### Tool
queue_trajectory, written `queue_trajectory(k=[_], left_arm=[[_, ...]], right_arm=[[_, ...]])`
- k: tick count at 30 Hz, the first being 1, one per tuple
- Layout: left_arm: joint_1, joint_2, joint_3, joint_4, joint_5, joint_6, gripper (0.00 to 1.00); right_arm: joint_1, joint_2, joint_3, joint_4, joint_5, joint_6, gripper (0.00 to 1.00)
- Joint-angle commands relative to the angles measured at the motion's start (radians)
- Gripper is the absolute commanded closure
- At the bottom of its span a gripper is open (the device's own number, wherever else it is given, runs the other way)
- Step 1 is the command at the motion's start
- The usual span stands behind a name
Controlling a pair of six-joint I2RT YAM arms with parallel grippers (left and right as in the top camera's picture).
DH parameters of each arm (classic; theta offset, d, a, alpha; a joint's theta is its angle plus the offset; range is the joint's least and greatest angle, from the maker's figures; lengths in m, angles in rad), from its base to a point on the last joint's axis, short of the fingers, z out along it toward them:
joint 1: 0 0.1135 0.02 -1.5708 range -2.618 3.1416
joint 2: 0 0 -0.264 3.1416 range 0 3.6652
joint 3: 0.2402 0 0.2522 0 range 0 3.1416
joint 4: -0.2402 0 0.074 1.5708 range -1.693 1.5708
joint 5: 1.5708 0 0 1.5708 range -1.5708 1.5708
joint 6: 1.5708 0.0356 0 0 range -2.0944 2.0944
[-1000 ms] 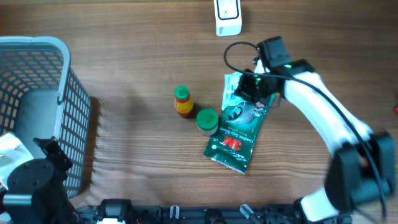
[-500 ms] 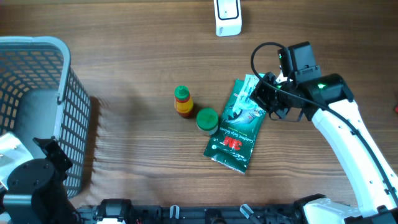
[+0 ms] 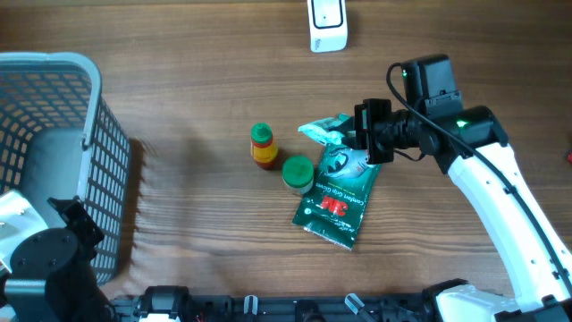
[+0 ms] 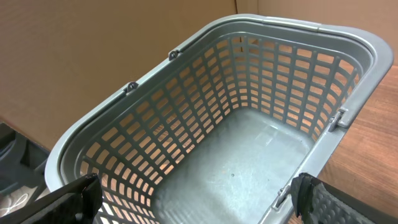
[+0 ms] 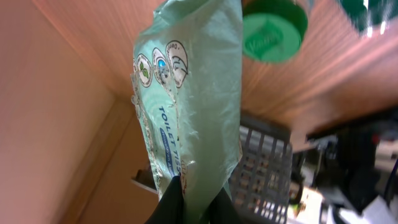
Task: Scan the item barcode
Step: 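Grasp the mint-green wipes pack on the green packet with the right gripper, then lift the wipes pack and hold it in front of the scanner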
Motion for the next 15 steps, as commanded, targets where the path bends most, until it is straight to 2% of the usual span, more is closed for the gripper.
queue_trajectory(k=[1, 5, 7, 9, 15], left_arm=[[0.008, -0.001, 0.006, 0.003, -0.012, 0.007, 0.00], [0.008, -0.001, 0.006, 0.003, -0.012, 0.006, 0.00], [0.008, -0.001, 0.006, 0.003, -0.012, 0.007, 0.00], [0.008, -0.001, 0.006, 0.003, -0.012, 0.007, 0.00], [0.008, -0.001, 0.006, 0.003, -0.012, 0.007, 0.00]], right_arm=[[0.002, -0.005, 0.002, 0.021, -0.101, 0.089, 0.96], [0.002, -0.005, 0.002, 0.079, -0.272, 0.092, 0.96], [0.001, -0.005, 0.002, 0.089, -0.366, 0.203, 0.95], [0.001, -0.005, 0.002, 0.143, -0.456, 0.217, 0.96], [-0.008, -0.005, 0.002, 0.290, -0.464, 0.218, 0.96]])
